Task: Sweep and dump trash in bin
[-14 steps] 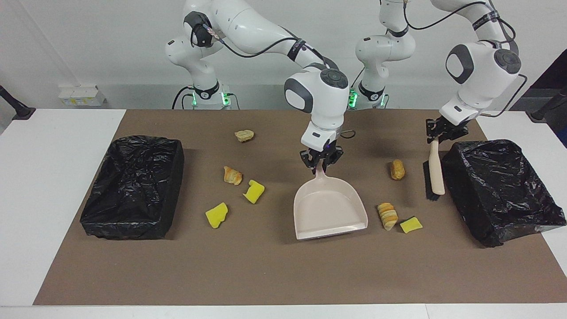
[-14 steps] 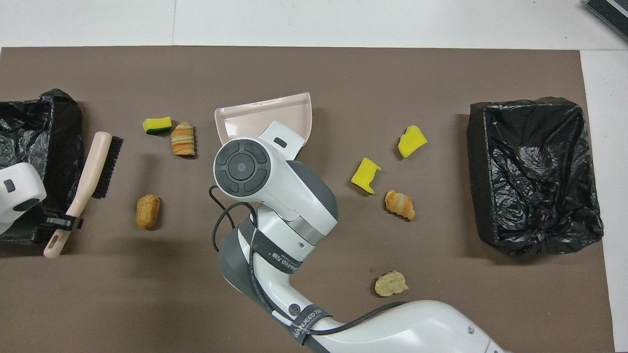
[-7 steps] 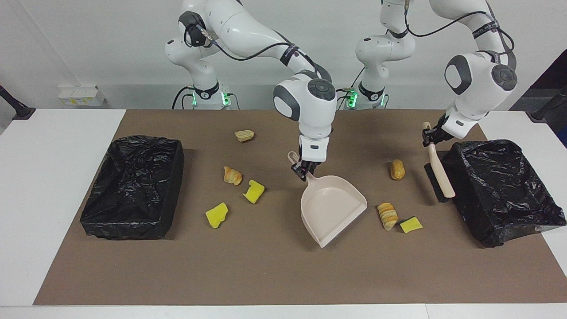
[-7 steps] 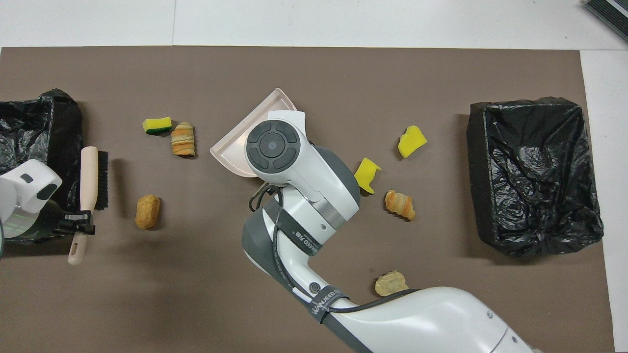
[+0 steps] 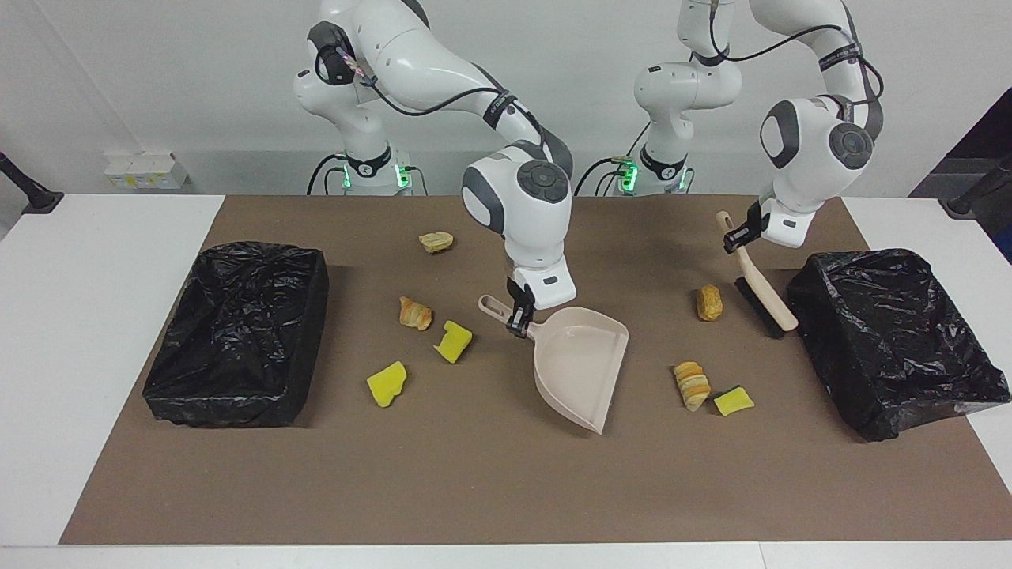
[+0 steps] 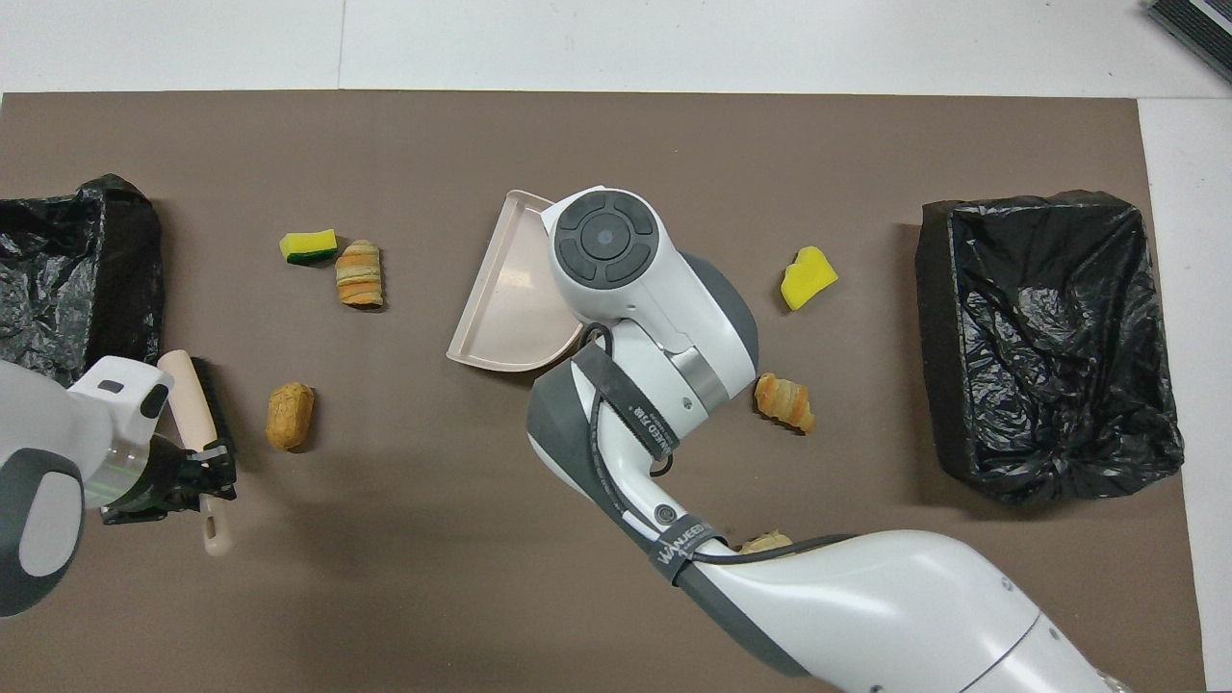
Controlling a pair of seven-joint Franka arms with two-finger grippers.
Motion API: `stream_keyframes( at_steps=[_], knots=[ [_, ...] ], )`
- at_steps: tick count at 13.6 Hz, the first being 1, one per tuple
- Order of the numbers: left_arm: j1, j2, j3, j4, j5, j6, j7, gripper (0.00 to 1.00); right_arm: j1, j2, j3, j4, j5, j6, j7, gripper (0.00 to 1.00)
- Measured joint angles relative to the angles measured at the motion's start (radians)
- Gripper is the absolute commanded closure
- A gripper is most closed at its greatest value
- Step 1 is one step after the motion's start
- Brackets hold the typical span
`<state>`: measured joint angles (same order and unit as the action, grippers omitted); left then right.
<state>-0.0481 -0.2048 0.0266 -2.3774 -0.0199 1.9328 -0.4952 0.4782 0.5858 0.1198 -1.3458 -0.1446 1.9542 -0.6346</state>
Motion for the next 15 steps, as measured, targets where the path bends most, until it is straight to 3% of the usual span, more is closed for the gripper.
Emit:
stream_keyframes(
  at_steps=[3,5,12,15],
  knots=[
    [-0.14,-0.021,-0.009,-0.021,-0.002,0.0,-0.253,1.0,-0.042,0.0,0.0,-0.002,0.001,0.001,-0.189,1.0],
    [-0.159,-0.019,-0.01,-0.034,-0.011,0.011,-0.285,1.0,-0.066,0.001,0.0,-0.005,0.016,0.005,-0.265,1.0],
    [-0.16,0.083,-0.002,-0.019,-0.013,0.218,-0.058,1.0,-0.086,0.005,0.0,-0.018,0.066,0.03,-0.401,1.0],
    [-0.161,0.149,-0.002,0.05,-0.013,0.237,0.055,1.0,-0.101,0.006,0.0,-0.033,0.102,0.03,-0.459,1.0]
  ],
)
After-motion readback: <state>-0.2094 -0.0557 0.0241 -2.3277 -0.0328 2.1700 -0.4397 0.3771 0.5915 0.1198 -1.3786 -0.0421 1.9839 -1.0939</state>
